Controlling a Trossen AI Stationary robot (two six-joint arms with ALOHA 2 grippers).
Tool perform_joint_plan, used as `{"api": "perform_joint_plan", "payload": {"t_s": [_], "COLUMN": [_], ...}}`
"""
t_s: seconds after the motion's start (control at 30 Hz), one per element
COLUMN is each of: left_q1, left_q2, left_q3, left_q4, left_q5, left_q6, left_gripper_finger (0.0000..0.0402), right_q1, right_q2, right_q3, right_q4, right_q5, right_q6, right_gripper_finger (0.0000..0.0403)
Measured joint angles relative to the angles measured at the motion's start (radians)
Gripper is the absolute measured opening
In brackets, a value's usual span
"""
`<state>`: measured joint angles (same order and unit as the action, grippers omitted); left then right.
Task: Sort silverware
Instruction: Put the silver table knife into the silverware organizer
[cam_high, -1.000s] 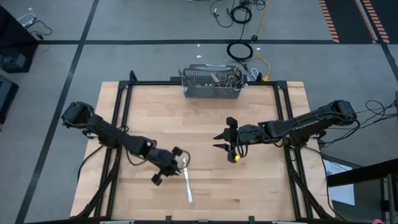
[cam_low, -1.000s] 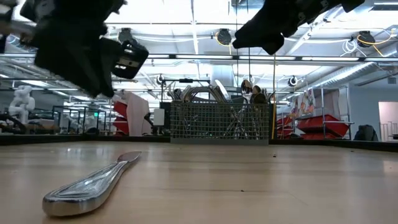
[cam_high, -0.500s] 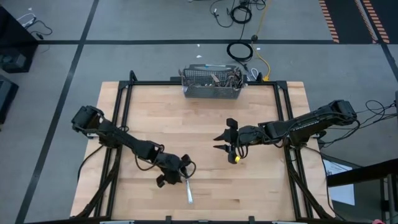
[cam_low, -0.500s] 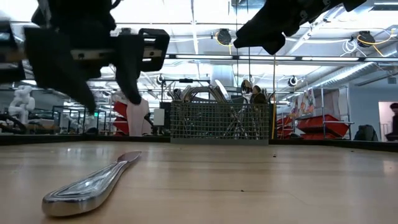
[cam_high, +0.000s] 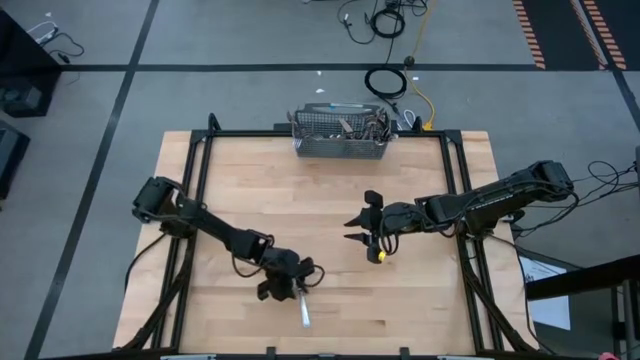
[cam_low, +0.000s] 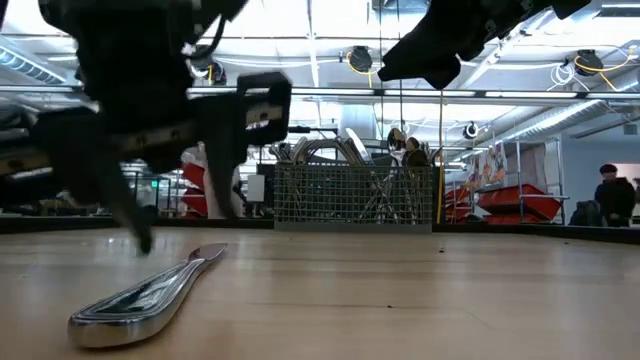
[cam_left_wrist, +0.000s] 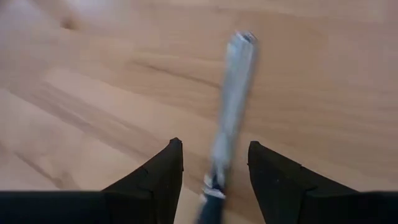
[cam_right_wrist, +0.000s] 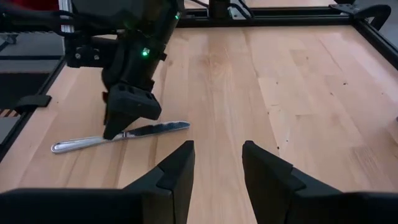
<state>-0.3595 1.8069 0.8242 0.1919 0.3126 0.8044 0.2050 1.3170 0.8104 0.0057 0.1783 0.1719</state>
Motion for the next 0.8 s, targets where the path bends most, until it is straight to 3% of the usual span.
{"api": "perform_joint_plan", "payload": {"t_s": [0.3,0.5,0.67,0.8], "left_q1": [0.036,0.063,0.084,0.084], "left_q2": [0.082,0.127,0.181,0.232], "left_q3": [0.038,0.051,0.054,0.102], "left_q4": [0.036,0.039,0.08,0.164], "left_q5": [0.066,0.167,0.204,0.122], "left_q6": [0.02,0.012,-0.012,-0.021], "left_gripper_finger": [0.0185,0.0172,0.0098,0.0015], "right_q1": [0.0,0.0,0.0,-0.001], "right_q2": [0.0,0.0,0.0,-0.005], "right_q3": [0.0,0.0,0.0,0.0], "right_q4": [-0.039,-0.043,-0.039,-0.034], "right_q5": [-0.002,-0.002,-0.002,-0.001], "right_q6": [-0.003,-0.008,-0.008,-0.019], "right_gripper_finger": [0.0126,0.0126,0.0126,0.0126]}}
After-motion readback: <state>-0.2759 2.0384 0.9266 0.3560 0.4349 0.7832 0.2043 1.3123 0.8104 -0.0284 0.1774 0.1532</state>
